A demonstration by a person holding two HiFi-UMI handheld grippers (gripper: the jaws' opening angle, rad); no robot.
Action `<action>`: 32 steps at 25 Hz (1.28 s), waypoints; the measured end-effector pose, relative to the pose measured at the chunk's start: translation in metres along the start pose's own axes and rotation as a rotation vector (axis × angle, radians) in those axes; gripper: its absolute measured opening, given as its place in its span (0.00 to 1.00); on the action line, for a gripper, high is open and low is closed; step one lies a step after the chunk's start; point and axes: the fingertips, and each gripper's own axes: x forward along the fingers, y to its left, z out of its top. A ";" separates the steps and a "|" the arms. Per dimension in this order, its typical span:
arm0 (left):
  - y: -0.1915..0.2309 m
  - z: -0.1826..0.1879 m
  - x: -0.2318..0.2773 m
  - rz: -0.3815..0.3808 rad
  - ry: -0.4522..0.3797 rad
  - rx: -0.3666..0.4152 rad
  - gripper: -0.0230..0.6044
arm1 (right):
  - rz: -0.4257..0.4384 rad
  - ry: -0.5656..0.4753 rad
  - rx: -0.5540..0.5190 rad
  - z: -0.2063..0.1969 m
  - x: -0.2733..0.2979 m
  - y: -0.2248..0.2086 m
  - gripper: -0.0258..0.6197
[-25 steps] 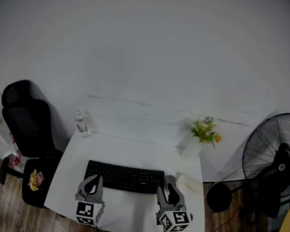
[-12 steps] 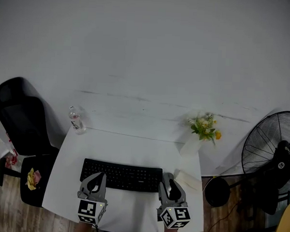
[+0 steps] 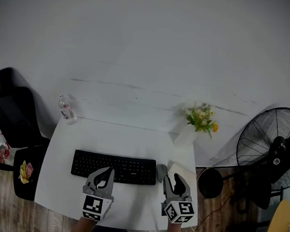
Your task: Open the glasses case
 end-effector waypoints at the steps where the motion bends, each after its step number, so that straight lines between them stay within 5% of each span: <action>1: -0.008 0.000 0.005 -0.015 0.001 -0.001 0.05 | -0.009 0.006 -0.003 -0.001 -0.003 -0.006 0.29; 8: -0.058 -0.005 0.047 -0.122 0.023 -0.004 0.05 | -0.042 0.094 -0.067 -0.020 -0.010 -0.049 0.29; 16: -0.109 -0.021 0.087 -0.241 0.065 -0.006 0.05 | 0.017 0.309 -0.246 -0.062 -0.008 -0.091 0.29; 32: -0.140 -0.046 0.114 -0.306 0.118 -0.001 0.05 | 0.240 0.807 -0.936 -0.143 0.001 -0.159 0.26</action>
